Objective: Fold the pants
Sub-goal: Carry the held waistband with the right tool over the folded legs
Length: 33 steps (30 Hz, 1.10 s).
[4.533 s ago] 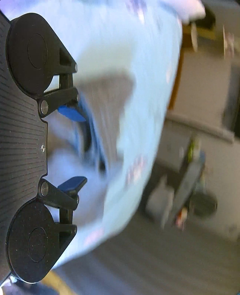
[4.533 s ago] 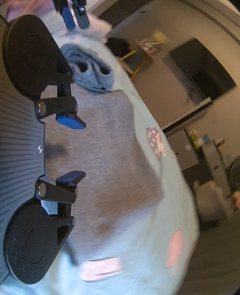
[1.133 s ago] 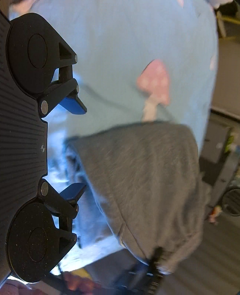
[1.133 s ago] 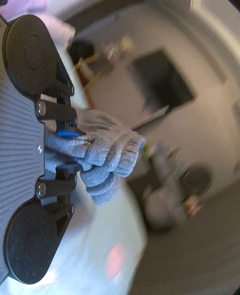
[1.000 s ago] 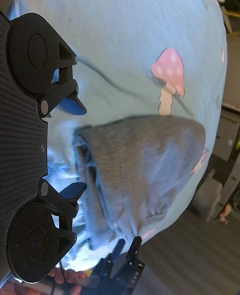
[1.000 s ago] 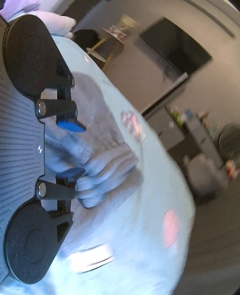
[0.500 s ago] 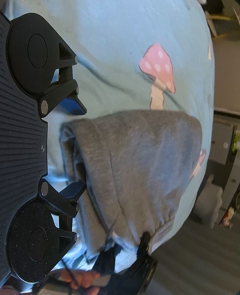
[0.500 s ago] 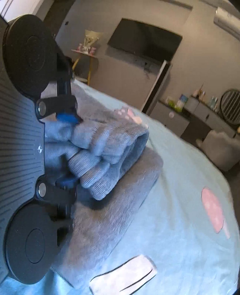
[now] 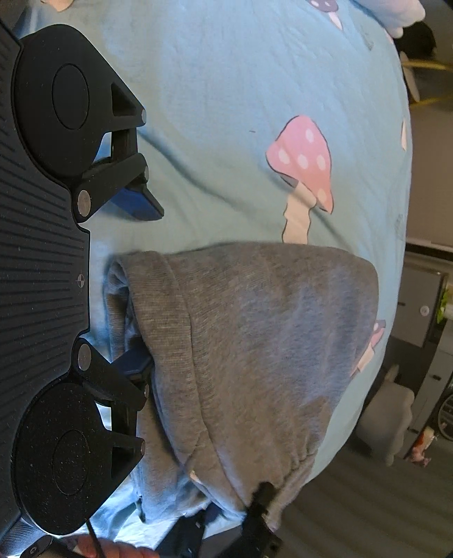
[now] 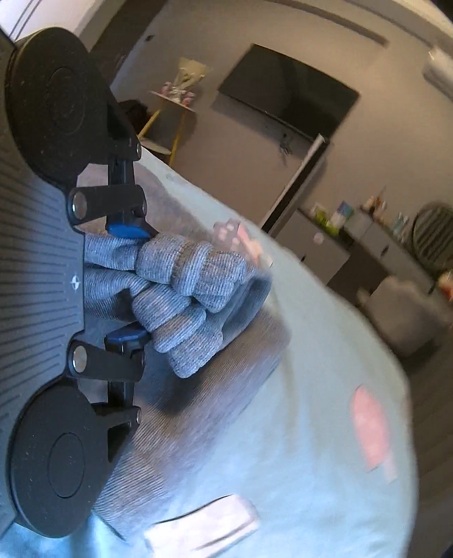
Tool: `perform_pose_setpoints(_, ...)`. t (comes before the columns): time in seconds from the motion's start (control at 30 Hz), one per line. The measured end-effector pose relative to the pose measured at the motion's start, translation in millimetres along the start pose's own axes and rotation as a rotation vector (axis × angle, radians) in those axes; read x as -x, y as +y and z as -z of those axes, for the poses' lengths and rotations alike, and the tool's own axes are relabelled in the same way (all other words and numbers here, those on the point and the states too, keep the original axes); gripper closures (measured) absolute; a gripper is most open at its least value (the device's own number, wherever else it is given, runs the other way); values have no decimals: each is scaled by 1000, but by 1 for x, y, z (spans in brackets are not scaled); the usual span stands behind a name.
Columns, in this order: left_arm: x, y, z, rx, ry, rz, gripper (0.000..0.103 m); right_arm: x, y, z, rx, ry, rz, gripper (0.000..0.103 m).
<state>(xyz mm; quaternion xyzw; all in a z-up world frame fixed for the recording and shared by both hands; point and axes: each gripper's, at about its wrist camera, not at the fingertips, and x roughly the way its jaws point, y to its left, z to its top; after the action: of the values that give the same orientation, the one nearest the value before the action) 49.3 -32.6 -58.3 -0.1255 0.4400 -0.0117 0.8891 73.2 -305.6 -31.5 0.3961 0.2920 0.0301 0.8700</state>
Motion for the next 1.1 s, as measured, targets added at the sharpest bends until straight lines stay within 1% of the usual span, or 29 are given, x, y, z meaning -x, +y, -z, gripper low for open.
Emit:
perform_pose_setpoints(0.17,4,3,0,30,2,17,20,21,36,-3,133,-55,10,58)
perform_pose_setpoints(0.27,8,1,2,29,4,28,21,31,54,-6,182,-73,2,58)
perform_pose_setpoints(0.4,16,1,11,38,-5,98,21,45,78,-8,232,-100,-23,59)
perform_pose_setpoints(0.47,18,-2,16,18,-14,122,21,52,89,-8,261,-118,-44,59)
perform_pose_setpoints(0.57,16,-9,17,-12,-26,107,21,59,105,-6,296,-131,-74,59)
perform_pose_setpoints(0.63,14,-10,14,4,-49,96,21,65,114,-5,316,-138,-93,59)
perform_pose_setpoints(0.7,9,-9,9,28,-65,67,21,71,118,-5,324,-145,-109,59)
perform_pose_setpoints(0.73,7,-7,6,34,-63,48,23,73,121,-6,332,-149,-114,59)
perform_pose_setpoints(0.77,4,-6,5,41,-57,22,27,74,122,-7,338,-153,-115,59)
perform_pose_setpoints(0.8,2,-2,3,58,-49,-12,29,77,123,-8,344,-158,-117,59)
perform_pose_setpoints(0.83,0,3,2,84,-44,-8,31,78,123,-8,350,-162,-117,59)
perform_pose_setpoints(0.87,1,10,1,120,-46,18,34,80,123,-9,358,-165,-114,59)
perform_pose_setpoints(0.9,4,18,1,163,-55,40,35,81,121,-10,363,-167,-111,59)
perform_pose_setpoints(0.93,6,21,1,180,-65,44,35,81,118,-10,366,-167,-105,59)
perform_pose_setpoints(0.97,8,22,0,176,-73,43,35,81,116,-10,366,-165,-93,59)
perform_pose_setpoints(1.03,13,20,0,134,-87,34,36,80,105,-10,357,-157,-65,59)
perform_pose_setpoints(1.1,16,17,0,93,-103,35,35,81,87,-12,318,-148,-29,59)
